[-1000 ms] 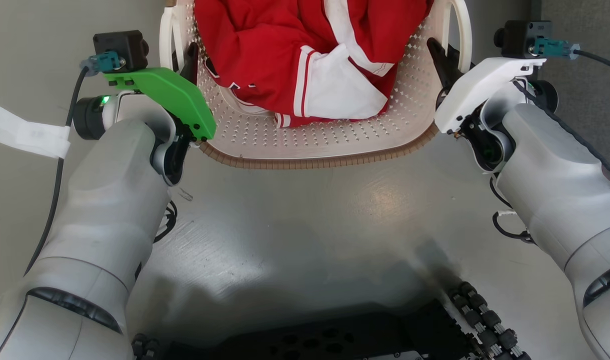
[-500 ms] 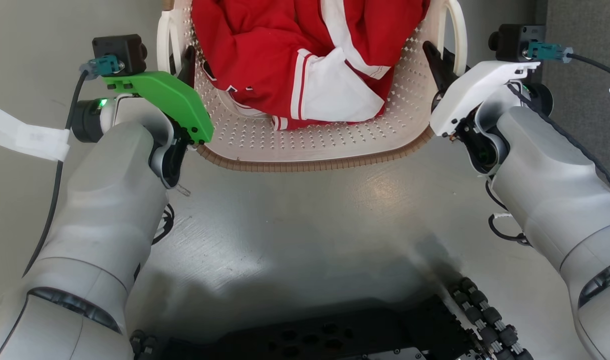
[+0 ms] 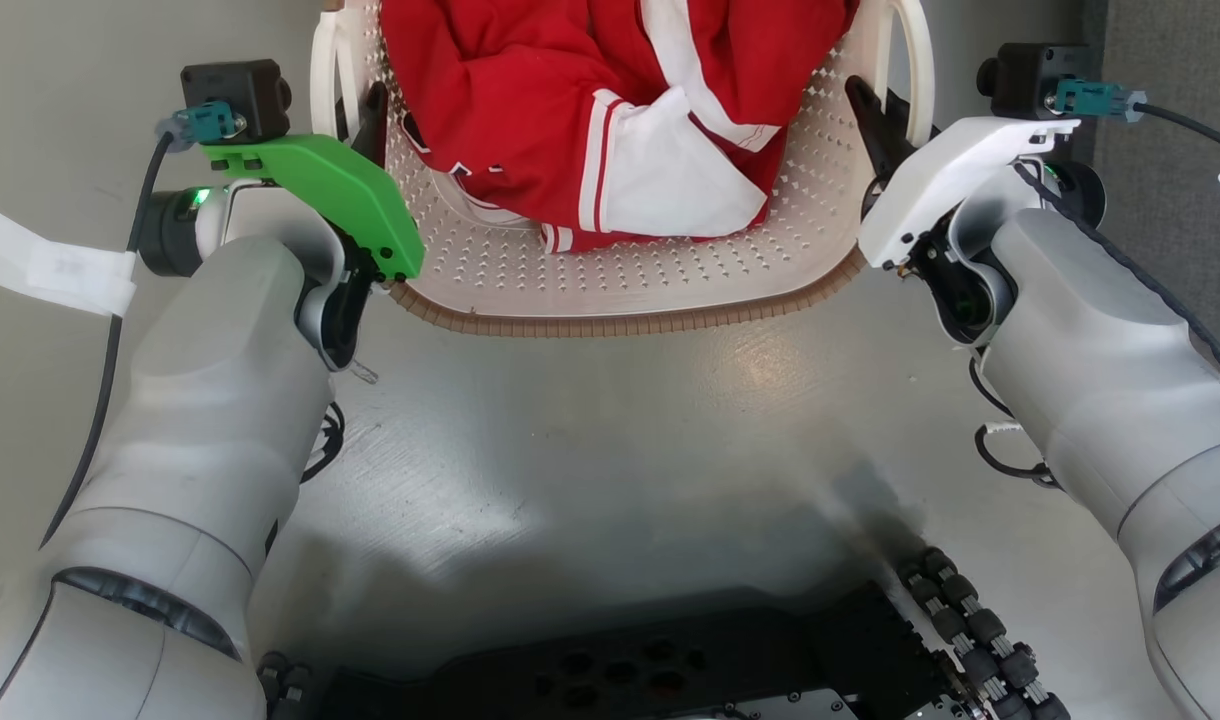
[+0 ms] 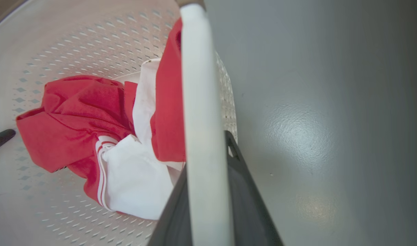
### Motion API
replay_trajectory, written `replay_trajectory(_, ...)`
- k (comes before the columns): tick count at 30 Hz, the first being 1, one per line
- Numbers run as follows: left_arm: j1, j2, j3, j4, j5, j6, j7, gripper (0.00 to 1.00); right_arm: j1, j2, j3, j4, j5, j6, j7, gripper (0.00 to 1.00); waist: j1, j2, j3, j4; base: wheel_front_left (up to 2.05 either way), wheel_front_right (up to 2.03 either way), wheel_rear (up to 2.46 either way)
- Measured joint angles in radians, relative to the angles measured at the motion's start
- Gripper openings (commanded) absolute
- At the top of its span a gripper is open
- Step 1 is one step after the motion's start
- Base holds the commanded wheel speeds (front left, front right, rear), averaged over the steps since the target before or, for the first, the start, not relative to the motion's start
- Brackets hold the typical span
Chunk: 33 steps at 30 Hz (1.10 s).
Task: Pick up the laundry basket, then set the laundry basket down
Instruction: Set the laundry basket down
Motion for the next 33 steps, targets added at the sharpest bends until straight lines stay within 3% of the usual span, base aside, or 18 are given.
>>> replay_trajectory(7,-0.001,0.0,-0.009,0.01,-0.001,-0.005,-0.001,0.0,-0.002,0.004,0.008,0.008,0.002,0.0,-0.001,0.0,0.0,0.0,0.006,0.001,0.0,0.0,0.0)
replay_trajectory(8,-0.002,0.0,-0.01,0.011,-0.001,-0.005,-0.001,0.0,-0.002,0.005,0.009,0.009,0.004,0.0,-0.001,0.08,0.0,0.0,0.006,0.001,0.0,0.0,0.0)
replay_trajectory(9,-0.002,0.0,-0.011,0.012,-0.002,-0.005,-0.001,0.0,-0.003,0.005,0.01,0.01,0.008,0.0,-0.001,0.26,0.0,0.0,0.006,0.001,0.0,0.0,0.0)
replay_trajectory(10,-0.002,0.0,-0.011,0.014,-0.002,-0.005,-0.001,0.5,-0.004,0.006,0.01,0.012,0.009,0.0,-0.001,0.44,0.0,0.0,0.006,0.001,0.0,0.0,0.0)
replay_trajectory(11,-0.002,0.0,-0.011,0.016,-0.007,-0.005,-0.001,0.5,-0.005,0.006,0.01,0.015,0.01,0.002,-0.001,0.44,0.0,0.0,0.006,0.001,0.0,0.0,0.0)
replay_trajectory(12,-0.002,0.001,-0.011,0.019,-0.01,-0.006,-0.001,1.0,-0.007,0.006,0.01,0.018,0.011,0.009,-0.002,0.82,0.0,0.0,0.006,0.001,0.0,0.0,0.0)
replay_trajectory(13,-0.002,0.002,-0.011,0.02,-0.01,-0.006,-0.001,1.0,-0.009,0.005,0.01,0.023,0.016,0.01,-0.002,1.0,0.0,0.0,0.006,0.001,0.0,0.0,0.0)
replay_trajectory(33,0.0,0.004,-0.022,0.07,-0.018,-0.009,0.0,1.0,-0.014,0.01,0.019,0.06,0.046,0.011,-0.007,1.0,-0.0001,0.0,-0.045,-0.004,0.0,0.0,0.0)
